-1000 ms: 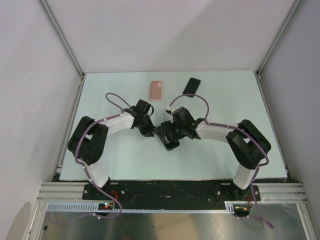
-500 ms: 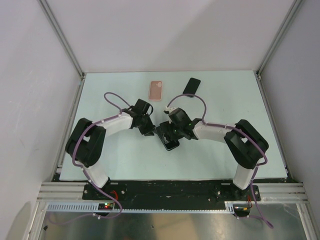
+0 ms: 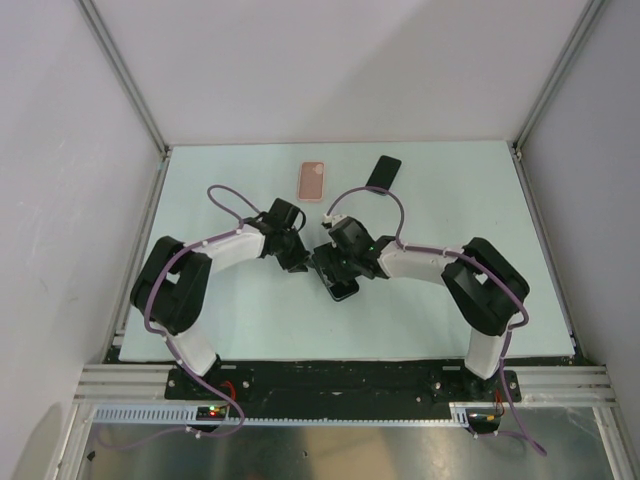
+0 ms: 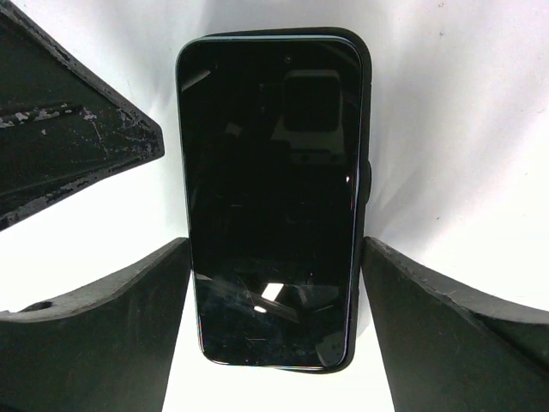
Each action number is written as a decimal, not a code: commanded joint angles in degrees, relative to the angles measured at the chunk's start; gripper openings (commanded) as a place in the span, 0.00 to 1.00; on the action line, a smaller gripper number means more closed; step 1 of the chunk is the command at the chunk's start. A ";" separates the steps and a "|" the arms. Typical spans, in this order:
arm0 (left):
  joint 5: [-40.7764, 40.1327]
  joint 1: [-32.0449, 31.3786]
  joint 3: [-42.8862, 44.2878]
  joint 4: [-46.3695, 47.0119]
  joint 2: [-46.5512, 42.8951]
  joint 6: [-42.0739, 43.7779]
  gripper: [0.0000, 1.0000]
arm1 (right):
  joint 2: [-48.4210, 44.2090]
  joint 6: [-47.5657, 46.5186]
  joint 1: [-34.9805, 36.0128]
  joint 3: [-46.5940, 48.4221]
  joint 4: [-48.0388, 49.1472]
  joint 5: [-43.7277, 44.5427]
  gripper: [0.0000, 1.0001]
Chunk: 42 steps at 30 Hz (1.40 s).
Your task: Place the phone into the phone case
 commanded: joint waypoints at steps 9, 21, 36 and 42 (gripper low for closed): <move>-0.01 0.56 -0.60 0.60 -2.31 0.37 0.25 | 5.26 0.42 0.41 0.12 -6.36 5.53 0.55; -0.09 0.49 0.32 0.71 -1.84 0.54 0.26 | 10.78 2.06 1.38 0.14 -6.92 7.21 0.43; 0.00 0.45 3.45 3.68 2.74 -1.45 0.26 | 12.53 2.92 1.71 0.33 -6.47 6.78 0.43; -0.47 0.44 3.18 3.64 5.52 -2.26 0.21 | 12.12 2.87 1.72 0.38 -6.58 6.52 0.42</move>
